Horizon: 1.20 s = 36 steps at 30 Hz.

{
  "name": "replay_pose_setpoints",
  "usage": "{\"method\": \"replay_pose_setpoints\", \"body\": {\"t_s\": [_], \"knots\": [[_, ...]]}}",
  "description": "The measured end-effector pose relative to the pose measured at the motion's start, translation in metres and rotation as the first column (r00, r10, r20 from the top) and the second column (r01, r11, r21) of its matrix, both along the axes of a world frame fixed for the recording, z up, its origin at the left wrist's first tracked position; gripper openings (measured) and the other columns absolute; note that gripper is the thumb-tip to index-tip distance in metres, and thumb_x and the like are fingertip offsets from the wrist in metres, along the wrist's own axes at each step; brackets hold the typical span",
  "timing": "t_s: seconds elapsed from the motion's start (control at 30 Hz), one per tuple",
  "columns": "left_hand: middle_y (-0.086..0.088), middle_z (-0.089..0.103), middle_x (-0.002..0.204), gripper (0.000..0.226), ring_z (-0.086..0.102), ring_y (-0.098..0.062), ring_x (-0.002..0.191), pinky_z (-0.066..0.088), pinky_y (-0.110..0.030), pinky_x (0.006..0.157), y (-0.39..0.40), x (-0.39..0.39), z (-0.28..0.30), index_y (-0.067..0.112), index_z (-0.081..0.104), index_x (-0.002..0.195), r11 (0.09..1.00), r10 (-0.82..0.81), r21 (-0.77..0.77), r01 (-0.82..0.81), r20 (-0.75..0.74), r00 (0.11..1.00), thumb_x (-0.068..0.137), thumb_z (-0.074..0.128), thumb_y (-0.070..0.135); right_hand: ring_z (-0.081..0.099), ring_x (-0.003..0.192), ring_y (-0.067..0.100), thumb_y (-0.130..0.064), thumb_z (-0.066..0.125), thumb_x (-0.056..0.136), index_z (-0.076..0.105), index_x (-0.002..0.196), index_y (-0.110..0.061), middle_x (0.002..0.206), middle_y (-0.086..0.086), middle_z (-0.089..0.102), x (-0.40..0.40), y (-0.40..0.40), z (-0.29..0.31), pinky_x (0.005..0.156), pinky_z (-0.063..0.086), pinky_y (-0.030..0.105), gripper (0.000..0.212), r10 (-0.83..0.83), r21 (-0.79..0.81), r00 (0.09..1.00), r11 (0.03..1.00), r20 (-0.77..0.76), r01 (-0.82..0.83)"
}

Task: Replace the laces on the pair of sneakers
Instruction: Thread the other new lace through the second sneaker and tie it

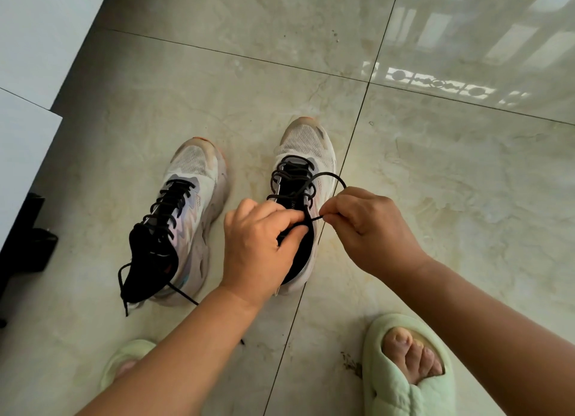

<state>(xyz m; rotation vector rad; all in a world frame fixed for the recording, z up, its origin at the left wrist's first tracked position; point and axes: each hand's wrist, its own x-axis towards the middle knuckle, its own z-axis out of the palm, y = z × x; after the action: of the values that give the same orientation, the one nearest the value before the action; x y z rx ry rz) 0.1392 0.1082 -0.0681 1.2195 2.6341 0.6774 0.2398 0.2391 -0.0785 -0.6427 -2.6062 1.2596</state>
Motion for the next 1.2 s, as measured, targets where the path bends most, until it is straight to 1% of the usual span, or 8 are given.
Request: {"method": "replay_pose_setpoints", "body": {"t_s": [0.17, 0.33, 0.47, 0.6, 0.67, 0.8, 0.97, 1.2], "knots": [[0.006, 0.067, 0.074, 0.009, 0.053, -0.024, 0.072, 0.031, -0.031, 0.069, 0.001, 0.001, -0.001, 0.017, 0.075, 0.077, 0.999, 0.019, 0.028, -0.019, 0.012, 1.0, 0.071, 0.071, 0.023, 0.063, 0.073, 0.018, 0.001, 0.063, 0.082, 0.071, 0.082, -0.004, 0.079, 0.005, 0.068, -0.003, -0.002, -0.001, 0.067, 0.045, 0.022, 0.009, 0.005, 0.004, 1.0, 1.0, -0.029, -0.005], [0.005, 0.067, 0.075, 0.009, 0.052, -0.023, 0.072, 0.036, -0.033, 0.069, 0.002, 0.005, -0.002, 0.015, 0.074, 0.075, 0.998, 0.03, 0.051, -0.032, 0.053, 0.998, 0.072, 0.07, 0.022, 0.064, 0.075, 0.021, -0.003, 0.064, 0.082, 0.072, 0.082, -0.005, 0.078, 0.006, 0.068, -0.006, -0.005, -0.003, 0.069, 0.05, 0.033, 0.009, 0.042, -0.017, 0.999, 0.999, -0.006, -0.042], [0.005, 0.066, 0.073, 0.007, 0.053, -0.024, 0.071, 0.037, -0.033, 0.067, 0.002, 0.004, -0.002, 0.017, 0.072, 0.073, 0.999, 0.037, 0.031, -0.038, 0.029, 0.999, 0.073, 0.069, 0.024, 0.063, 0.071, 0.017, -0.004, 0.066, 0.081, 0.073, 0.086, -0.006, 0.084, 0.001, 0.066, -0.004, -0.007, -0.002, 0.065, 0.05, 0.03, 0.009, 0.008, -0.032, 0.999, 0.999, -0.044, -0.009], [0.006, 0.065, 0.072, 0.006, 0.054, -0.023, 0.071, 0.033, -0.03, 0.067, 0.005, 0.003, -0.003, 0.018, 0.071, 0.072, 0.999, 0.026, 0.029, -0.026, 0.011, 1.0, 0.074, 0.068, 0.024, 0.05, 0.061, 0.01, -0.014, 0.072, 0.074, 0.06, 0.094, -0.009, 0.1, -0.006, 0.048, 0.006, -0.016, 0.002, 0.053, 0.043, 0.022, 0.024, -0.11, -0.017, 0.994, 0.994, -0.022, 0.11], [0.005, 0.064, 0.072, 0.006, 0.054, -0.023, 0.07, 0.037, -0.033, 0.066, 0.007, 0.004, -0.004, 0.017, 0.071, 0.071, 0.999, 0.023, 0.043, -0.024, 0.02, 1.0, 0.073, 0.068, 0.022, 0.045, 0.062, 0.011, -0.021, 0.075, 0.072, 0.056, 0.085, -0.01, 0.091, -0.005, 0.047, 0.009, -0.019, 0.001, 0.052, 0.041, 0.024, 0.025, -0.142, -0.005, 0.99, 0.99, 0.021, 0.142], [0.0, 0.062, 0.071, 0.005, 0.055, -0.023, 0.07, 0.045, -0.038, 0.064, 0.008, 0.004, -0.005, 0.011, 0.07, 0.071, 0.995, -0.007, 0.103, -0.002, 0.087, 0.996, 0.074, 0.067, 0.013, 0.053, 0.069, 0.016, -0.033, 0.064, 0.081, 0.058, 0.078, -0.016, 0.077, -0.008, 0.05, 0.002, -0.021, -0.003, 0.059, 0.04, 0.029, 0.019, -0.102, 0.042, 0.974, 0.995, 0.202, 0.095], [-0.001, 0.06, 0.076, 0.007, 0.058, -0.02, 0.069, 0.049, -0.038, 0.064, -0.002, -0.004, 0.001, 0.008, 0.068, 0.073, 0.989, -0.079, 0.131, 0.069, 0.072, 0.994, 0.078, 0.064, 0.011, 0.041, 0.055, 0.021, -0.026, 0.053, 0.085, 0.04, 0.064, -0.014, 0.055, -0.007, 0.039, -0.004, -0.038, -0.007, 0.053, 0.023, 0.03, 0.028, -0.224, 0.059, 0.938, 0.975, 0.263, 0.216], [0.0, 0.056, 0.077, 0.022, 0.055, -0.022, 0.069, 0.048, -0.044, 0.062, -0.062, -0.033, 0.012, 0.007, 0.064, 0.075, 0.995, 0.078, 0.063, -0.074, -0.054, 0.995, 0.082, 0.052, 0.024, 0.047, 0.055, 0.025, -0.025, 0.05, 0.084, 0.043, 0.063, -0.009, 0.054, 0.002, 0.048, -0.003, -0.038, -0.005, 0.052, 0.034, 0.034, 0.027, -0.333, -0.02, 0.901, 0.936, 0.279, 0.352]]}}
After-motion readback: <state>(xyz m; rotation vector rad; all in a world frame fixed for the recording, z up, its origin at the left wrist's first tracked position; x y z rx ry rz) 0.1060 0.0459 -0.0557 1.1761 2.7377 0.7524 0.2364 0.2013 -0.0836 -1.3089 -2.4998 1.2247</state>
